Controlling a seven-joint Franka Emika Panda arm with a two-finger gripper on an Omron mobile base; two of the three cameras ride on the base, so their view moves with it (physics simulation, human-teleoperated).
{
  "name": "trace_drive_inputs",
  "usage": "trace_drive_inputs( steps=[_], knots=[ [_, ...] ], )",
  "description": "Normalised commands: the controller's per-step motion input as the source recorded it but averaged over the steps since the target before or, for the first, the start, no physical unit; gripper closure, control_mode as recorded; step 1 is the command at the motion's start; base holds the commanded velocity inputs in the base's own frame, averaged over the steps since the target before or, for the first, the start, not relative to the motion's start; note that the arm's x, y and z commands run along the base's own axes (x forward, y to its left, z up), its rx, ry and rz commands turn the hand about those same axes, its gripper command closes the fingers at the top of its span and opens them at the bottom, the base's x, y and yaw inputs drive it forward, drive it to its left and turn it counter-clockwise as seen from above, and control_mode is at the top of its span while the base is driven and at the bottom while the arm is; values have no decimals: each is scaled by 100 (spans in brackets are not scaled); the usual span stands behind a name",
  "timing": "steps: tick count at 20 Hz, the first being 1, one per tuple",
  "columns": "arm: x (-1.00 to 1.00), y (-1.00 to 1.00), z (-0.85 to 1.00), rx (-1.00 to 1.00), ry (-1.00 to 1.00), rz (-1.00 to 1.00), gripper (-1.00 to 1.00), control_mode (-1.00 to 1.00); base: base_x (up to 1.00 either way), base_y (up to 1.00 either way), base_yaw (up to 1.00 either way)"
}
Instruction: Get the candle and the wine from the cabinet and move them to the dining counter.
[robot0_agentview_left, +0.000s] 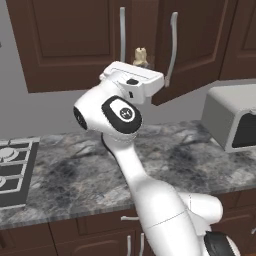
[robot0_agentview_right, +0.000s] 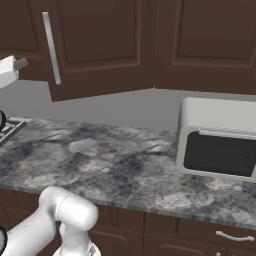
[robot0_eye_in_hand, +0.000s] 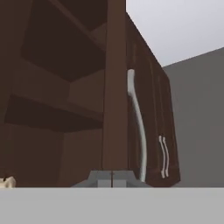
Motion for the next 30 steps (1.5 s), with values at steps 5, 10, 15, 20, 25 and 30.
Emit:
trace_drive_inputs(
  steps=[5, 10, 15, 20, 25, 30],
  knots=[
    [27, -3, 0, 0, 0, -13, 100, -100, 0, 0, 0],
    [24, -1, 0, 0, 0, -13, 100, -100, 0, 0, 0],
    [22, -2, 0, 0, 0, -13, 100, -100, 0, 0, 0],
    [3, -33, 0, 5, -3, -12, 100, -100, 0, 0, 0],
    [-14, -62, 0, 7, -5, -6, 100, -100, 0, 0, 0],
    [-40, -62, 0, 3, -3, 0, 100, -100, 0, 0, 0]
  ],
)
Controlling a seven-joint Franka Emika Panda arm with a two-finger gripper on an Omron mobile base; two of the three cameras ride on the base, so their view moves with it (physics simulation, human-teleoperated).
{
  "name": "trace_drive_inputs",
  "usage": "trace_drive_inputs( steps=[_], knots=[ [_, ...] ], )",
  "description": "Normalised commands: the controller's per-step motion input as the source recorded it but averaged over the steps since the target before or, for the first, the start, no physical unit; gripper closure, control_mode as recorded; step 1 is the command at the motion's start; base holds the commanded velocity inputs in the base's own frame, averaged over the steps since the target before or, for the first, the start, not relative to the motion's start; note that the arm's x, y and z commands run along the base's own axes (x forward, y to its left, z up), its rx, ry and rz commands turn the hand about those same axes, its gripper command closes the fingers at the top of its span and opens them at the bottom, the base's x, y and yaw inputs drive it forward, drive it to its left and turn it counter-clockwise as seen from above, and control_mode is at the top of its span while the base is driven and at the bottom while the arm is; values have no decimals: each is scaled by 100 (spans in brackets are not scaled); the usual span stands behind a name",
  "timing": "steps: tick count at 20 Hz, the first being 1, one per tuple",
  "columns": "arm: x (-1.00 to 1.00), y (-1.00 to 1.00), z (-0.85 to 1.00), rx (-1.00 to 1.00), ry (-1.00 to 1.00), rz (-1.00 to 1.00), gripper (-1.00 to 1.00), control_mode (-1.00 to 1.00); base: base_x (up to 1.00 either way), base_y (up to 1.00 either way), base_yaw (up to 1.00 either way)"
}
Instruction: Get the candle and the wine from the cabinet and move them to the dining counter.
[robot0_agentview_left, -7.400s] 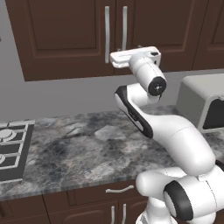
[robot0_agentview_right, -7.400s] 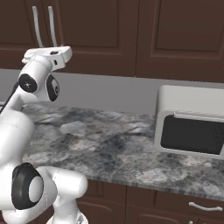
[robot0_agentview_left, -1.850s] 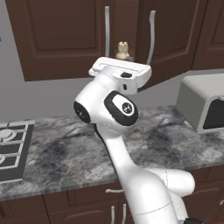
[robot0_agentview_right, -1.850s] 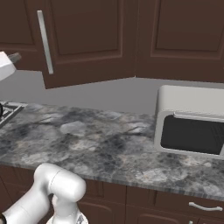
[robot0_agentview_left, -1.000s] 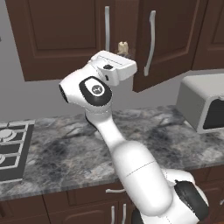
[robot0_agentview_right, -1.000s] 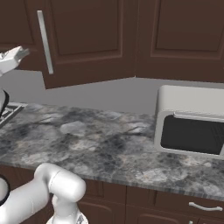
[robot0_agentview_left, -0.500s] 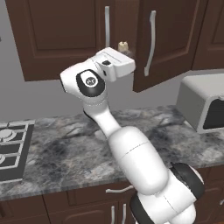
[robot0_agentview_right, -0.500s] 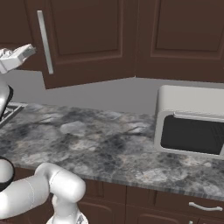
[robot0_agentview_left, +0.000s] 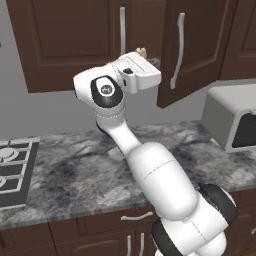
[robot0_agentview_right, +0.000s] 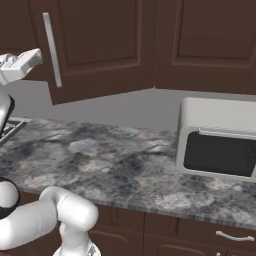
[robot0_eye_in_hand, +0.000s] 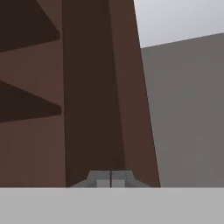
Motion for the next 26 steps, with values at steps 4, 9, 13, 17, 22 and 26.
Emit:
trace_drive_inputs(
  steps=[4, 9, 13, 17, 22, 26],
  knots=[
    [-76, -77, 0, 0, -3, 0, 100, -100, 0, 0, 0],
    [-84, -88, 0, 0, 0, 0, 100, -100, 0, 0, 0],
    [-78, -88, 0, 0, 0, 0, 100, -100, 0, 0, 0],
    [-71, -81, 0, 0, 0, 0, 100, -100, 0, 0, 0],
    [-62, -76, 0, 0, 0, 0, 100, -100, 0, 0, 0],
    [-56, -72, 0, 0, 0, 0, 100, -100, 0, 0, 0]
  ],
)
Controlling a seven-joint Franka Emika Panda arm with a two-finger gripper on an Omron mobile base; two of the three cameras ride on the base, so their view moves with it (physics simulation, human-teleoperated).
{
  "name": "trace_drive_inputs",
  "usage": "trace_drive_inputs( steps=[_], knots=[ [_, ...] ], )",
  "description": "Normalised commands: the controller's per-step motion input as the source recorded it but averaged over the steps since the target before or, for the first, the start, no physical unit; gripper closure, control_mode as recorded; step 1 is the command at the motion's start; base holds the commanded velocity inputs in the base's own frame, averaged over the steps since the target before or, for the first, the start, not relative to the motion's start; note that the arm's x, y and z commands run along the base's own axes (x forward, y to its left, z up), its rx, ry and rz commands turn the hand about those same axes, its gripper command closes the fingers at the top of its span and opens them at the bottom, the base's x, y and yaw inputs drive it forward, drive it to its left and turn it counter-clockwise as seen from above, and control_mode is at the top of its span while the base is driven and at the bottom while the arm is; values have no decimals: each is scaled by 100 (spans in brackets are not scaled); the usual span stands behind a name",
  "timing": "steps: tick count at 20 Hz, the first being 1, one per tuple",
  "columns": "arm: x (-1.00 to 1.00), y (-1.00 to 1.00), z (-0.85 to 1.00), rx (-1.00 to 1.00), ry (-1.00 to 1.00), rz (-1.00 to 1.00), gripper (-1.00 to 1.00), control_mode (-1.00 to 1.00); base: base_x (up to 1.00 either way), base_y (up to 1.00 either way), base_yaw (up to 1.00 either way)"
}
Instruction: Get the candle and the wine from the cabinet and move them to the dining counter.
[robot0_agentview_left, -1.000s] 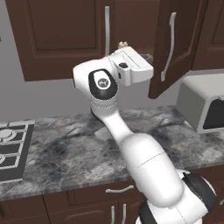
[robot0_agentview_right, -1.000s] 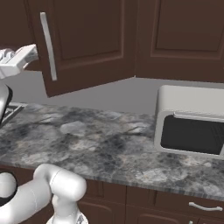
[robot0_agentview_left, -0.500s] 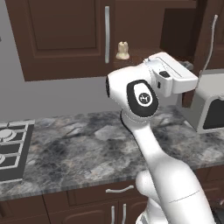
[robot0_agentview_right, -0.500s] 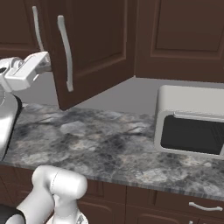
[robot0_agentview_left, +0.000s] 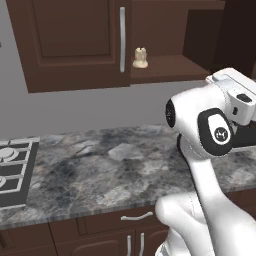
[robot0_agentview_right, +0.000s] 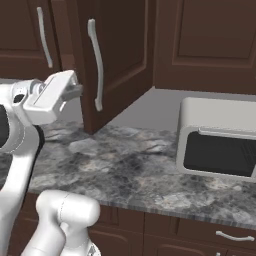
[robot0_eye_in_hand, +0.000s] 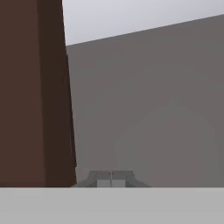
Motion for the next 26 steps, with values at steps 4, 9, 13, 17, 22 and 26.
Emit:
trace_drive_inputs(
  steps=[4, 9, 13, 17, 22, 26],
  knots=[
    [-49, -71, 0, 0, 0, 0, 100, -100, 0, 0, 0],
    [-45, -17, 0, -2, 4, 0, 100, -100, 0, 0, 0],
    [-37, 43, 0, -7, 7, 1, 100, -100, 0, 0, 0],
    [-17, 100, 0, -16, 4, 7, 100, -100, 0, 0, 0],
    [8, 93, 0, -10, 2, 8, 100, -100, 0, 0, 0],
    [45, 44, -1, 0, 1, 27, 100, -100, 0, 0, 0]
  ],
)
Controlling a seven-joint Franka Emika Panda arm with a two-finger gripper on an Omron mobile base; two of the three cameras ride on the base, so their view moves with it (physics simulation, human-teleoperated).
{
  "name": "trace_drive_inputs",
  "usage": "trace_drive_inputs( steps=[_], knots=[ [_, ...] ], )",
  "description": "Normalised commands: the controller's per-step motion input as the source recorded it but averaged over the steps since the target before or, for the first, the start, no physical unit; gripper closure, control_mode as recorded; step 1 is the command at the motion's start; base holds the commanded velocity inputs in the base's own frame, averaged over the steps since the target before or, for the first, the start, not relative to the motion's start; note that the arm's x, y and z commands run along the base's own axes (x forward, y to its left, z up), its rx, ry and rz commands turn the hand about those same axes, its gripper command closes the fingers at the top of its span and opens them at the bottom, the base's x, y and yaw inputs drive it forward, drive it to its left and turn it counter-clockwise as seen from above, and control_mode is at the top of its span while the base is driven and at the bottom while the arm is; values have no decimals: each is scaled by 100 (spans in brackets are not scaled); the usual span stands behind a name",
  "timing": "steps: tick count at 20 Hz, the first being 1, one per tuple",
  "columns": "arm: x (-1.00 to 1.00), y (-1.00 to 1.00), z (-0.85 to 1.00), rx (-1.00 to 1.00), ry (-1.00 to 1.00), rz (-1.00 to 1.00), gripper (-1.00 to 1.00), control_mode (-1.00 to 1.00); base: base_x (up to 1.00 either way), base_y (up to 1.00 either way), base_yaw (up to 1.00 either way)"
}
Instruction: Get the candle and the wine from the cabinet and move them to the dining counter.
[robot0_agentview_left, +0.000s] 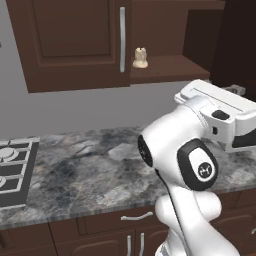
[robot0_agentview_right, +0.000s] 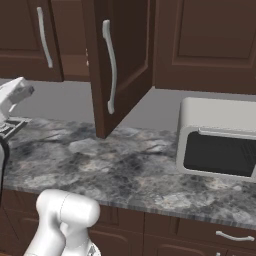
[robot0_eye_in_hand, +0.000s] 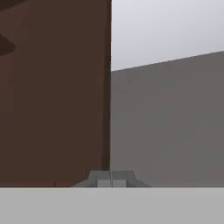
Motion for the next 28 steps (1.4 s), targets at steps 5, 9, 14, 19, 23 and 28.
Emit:
trace_drive_inputs(
  steps=[5, 9, 14, 19, 23, 28],
  knots=[
    [48, 31, 0, 2, 4, 49, 100, -100, 0, 0, 0],
    [36, 31, 0, 1, 2, 57, 100, -100, 0, 0, 0],
    [31, 52, 0, 0, 4, 50, -100, -100, 0, 0, 0],
    [23, 45, 0, 1, 0, 40, -100, -100, 0, 0, 0],
    [27, 11, -1, 7, 0, 30, -100, -100, 0, 0, 0],
    [71, 0, 0, 7, 0, 22, -100, -100, 0, 0, 0]
  ],
)
